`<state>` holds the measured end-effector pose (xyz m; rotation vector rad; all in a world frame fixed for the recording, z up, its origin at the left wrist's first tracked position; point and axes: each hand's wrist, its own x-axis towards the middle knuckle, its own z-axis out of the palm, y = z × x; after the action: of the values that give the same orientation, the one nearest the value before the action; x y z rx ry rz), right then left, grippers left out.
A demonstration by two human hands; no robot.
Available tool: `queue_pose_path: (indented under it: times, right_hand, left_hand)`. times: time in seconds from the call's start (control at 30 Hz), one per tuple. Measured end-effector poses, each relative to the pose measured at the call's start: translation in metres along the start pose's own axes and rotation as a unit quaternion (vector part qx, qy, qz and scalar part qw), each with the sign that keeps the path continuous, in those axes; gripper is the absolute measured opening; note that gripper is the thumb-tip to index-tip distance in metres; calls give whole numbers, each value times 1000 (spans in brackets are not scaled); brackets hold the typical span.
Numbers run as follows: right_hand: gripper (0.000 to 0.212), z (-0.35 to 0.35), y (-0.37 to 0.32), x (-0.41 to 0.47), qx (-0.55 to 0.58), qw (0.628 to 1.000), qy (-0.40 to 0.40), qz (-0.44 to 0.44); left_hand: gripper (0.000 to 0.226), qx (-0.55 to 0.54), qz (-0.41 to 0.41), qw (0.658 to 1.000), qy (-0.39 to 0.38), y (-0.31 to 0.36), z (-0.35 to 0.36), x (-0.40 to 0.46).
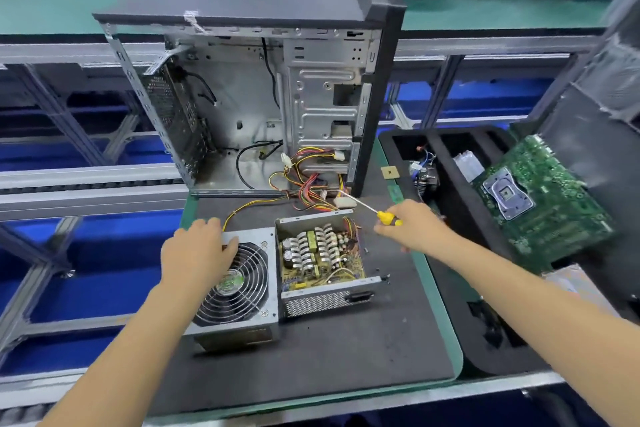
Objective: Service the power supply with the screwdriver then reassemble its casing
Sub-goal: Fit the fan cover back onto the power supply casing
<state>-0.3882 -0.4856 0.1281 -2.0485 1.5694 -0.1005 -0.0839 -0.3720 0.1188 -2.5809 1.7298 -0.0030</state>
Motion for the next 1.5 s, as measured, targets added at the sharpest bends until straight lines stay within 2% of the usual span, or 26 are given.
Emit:
queue_pose_path:
  times: [0.13,0.2,0.3,0.37,0.47,0.57,0.67,0.77,0.93,1.0,1.07,1.13,1.17,1.27,1.37,1.47,1.5]
  right_hand:
    - [30,19,32,5,22,999,13,31]
    - [19,29,45,7,41,998,19,44]
    - [10,45,49,18,65,995,61,41]
    - [6,56,43,30,51,994,99,18]
    - [11,69,35,49,21,992,125,-15]
    - [12,77,35,62,9,993,115,-19]
    - [20,79,36,69,1,993,116,-22]
    - [23,76,42,66,56,990,125,-37]
    - [17,59,48,40,73,984,162,-18]
    - [14,54,36,29,76,984,160,-25]
    - [9,51,17,19,81,984,151,-48]
    - [4,51,-4,11,86,984,136,-74]
    - [4,52,-15,8,90,984,128,-82]
    - [6,59,-51,4,100,984,107,-99]
    - [7,70,-79,2,88,984,80,-129]
    - [5,78,-95,0,93,982,55,-156]
    - [6,80,-100,-1,94,981,48,-162]
  left_hand:
    - [44,91,-1,996,-9,5,4,0]
    - [48,95,65,993,-11,13,6,8]
    - [45,-24,212,977,-4,43,8,17]
    - [42,-53,243,968,-2,58,9,21]
    - [40,-99,211,972,-12,55,13,26]
    - [38,-175,150,973,-16,30,14,22]
    - [36,-246,70,967,2,-3,18,12]
    - [38,-297,-25,954,14,-30,25,0]
    - [40,-430,-134,893,6,-57,37,-28]
    - [29,-475,-159,866,-9,-64,42,-37]
    - [19,-493,-156,855,-39,-73,45,-45]
    - [36,-514,-138,842,-88,-81,48,-52]
    - [43,-541,-130,823,-116,-84,48,-55]
    - [45,-643,-137,727,-196,-91,52,-61]
    - [42,-671,-122,680,-270,-98,63,-64]
    - [35,-729,-86,606,-306,-107,74,-70]
    - [35,-739,-72,593,-312,-109,75,-72]
